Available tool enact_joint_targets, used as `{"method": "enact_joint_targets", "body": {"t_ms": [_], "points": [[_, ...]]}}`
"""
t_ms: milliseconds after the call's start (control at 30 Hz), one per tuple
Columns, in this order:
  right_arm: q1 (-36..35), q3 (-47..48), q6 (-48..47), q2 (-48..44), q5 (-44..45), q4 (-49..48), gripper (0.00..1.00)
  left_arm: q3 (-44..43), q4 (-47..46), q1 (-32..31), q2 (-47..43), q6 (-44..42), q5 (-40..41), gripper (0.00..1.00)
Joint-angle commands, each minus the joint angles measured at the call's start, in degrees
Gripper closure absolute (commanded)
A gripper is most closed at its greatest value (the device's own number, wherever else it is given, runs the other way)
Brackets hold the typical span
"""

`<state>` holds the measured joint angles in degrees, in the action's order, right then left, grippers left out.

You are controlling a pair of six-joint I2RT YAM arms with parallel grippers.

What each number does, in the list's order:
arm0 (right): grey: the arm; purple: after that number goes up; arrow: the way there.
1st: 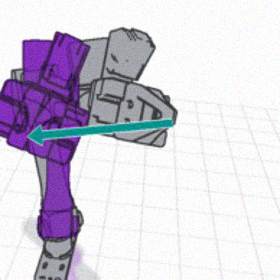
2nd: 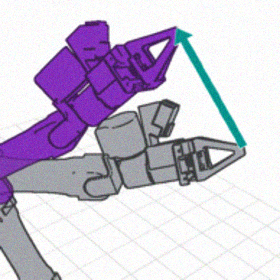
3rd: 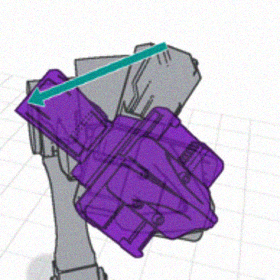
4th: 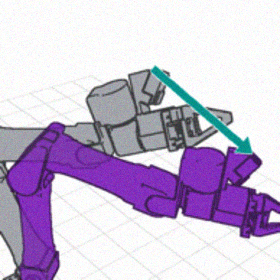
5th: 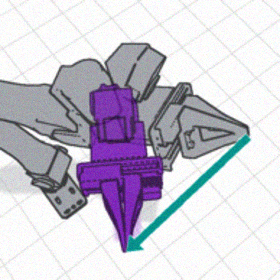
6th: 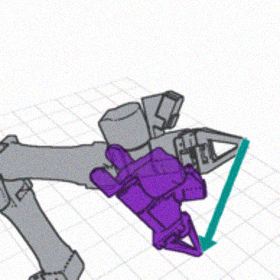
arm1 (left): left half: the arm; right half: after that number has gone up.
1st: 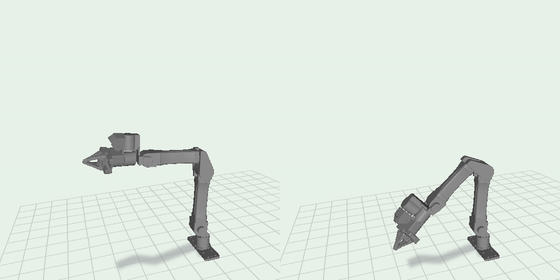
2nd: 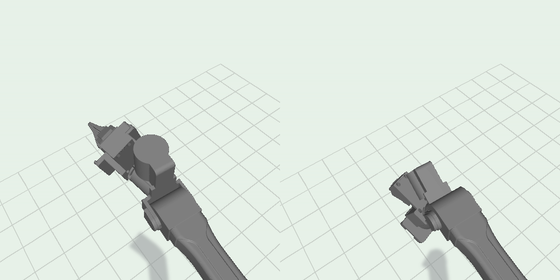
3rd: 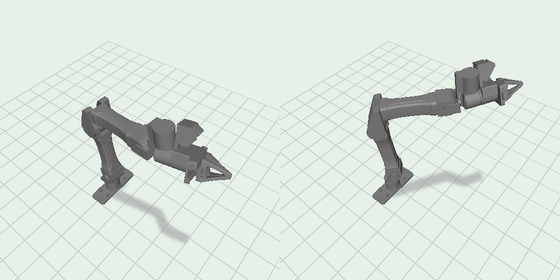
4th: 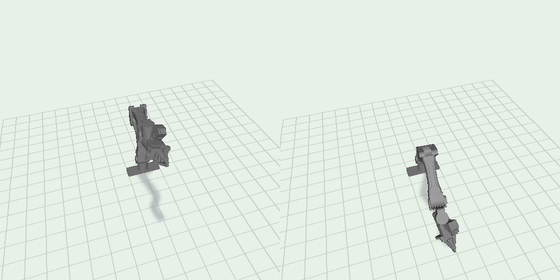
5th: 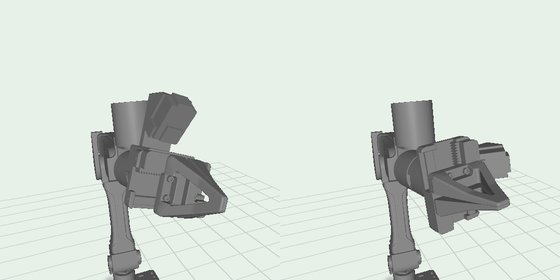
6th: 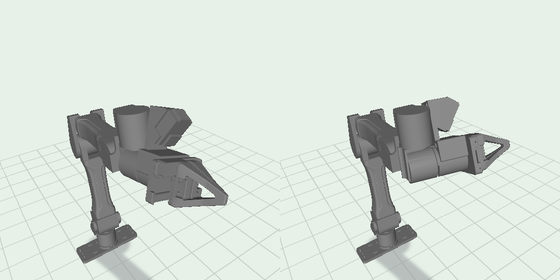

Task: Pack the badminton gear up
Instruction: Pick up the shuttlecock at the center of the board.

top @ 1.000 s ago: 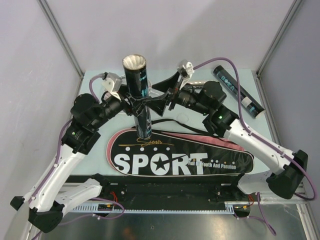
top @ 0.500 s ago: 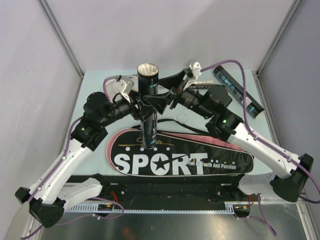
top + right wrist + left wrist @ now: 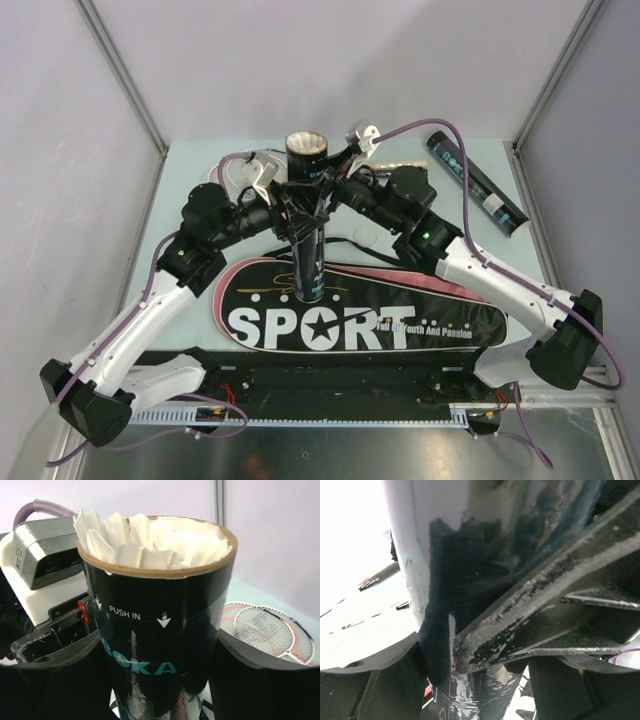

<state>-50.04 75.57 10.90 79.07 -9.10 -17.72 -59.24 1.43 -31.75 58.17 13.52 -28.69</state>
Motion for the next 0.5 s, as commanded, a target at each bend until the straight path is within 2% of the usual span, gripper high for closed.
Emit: {"method": "enact_joint_targets", "body": {"t_ms": [0, 33, 133, 167, 333, 433, 467], "points": [[4.1, 1.2, -0.6, -0.8, -6.1, 0.7, 0.54, -1.3, -6.9, -0.2, 0.6, 4.8, 4.3, 0.46], [4.9, 0.9, -0.7, -0.8, -7.1, 0.6, 0.61, -1.6, -6.9, -0.2, 0.7, 5.5, 6.3, 0.38], [9.0, 0.1, -1.1, -1.2, -8.0, 1.5, 0.67, -2.1, -6.1, 0.0, 0.0, 7.1, 10.6, 0.14], [9.9, 0.0, -2.9, -1.5, -8.0, 2.1, 0.73, -1.9, -5.0, 0.4, -0.6, 6.9, 11.3, 0.01], [17.2, 0.0, -8.7, -2.5, -6.6, 4.9, 0.77, 4.3, -4.1, 6.2, -8.1, 9.7, 12.9, 0.0], [19.0, 0.0, -17.5, -2.6, -2.6, 9.2, 0.8, 5.4, 3.3, 15.7, -8.9, 12.1, 14.3, 0.0], [18.9, 0.0, -19.8, -2.4, -1.5, 10.7, 0.8, 4.0, 9.9, 22.7, -6.2, 12.7, 13.8, 0.0]]}}
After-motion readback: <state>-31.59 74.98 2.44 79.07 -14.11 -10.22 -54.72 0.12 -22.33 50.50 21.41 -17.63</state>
